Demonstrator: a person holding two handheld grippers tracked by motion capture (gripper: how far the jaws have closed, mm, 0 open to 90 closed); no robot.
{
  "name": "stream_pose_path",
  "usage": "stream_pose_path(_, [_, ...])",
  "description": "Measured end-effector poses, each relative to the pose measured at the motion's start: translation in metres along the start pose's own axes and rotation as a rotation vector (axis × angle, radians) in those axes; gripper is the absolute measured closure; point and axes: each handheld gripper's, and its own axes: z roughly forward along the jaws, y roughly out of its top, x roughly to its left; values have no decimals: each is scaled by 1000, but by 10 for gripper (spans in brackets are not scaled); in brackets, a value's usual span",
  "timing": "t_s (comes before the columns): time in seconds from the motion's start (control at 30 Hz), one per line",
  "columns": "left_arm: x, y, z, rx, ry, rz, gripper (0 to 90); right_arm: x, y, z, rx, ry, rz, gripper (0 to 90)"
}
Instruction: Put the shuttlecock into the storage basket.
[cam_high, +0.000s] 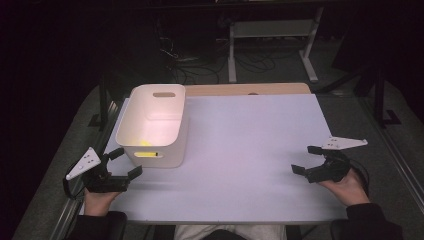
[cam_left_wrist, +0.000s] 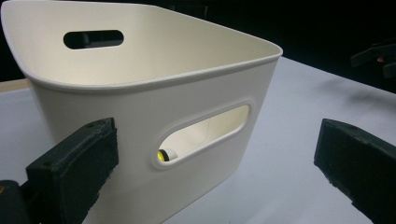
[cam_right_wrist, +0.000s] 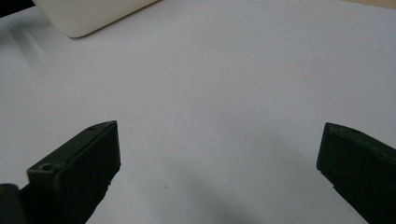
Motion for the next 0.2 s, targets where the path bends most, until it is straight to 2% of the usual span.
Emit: stream_pose_path(0.2, [0,0,0,-1,-2,1,0,-1,-6,0,3,-11,2,0])
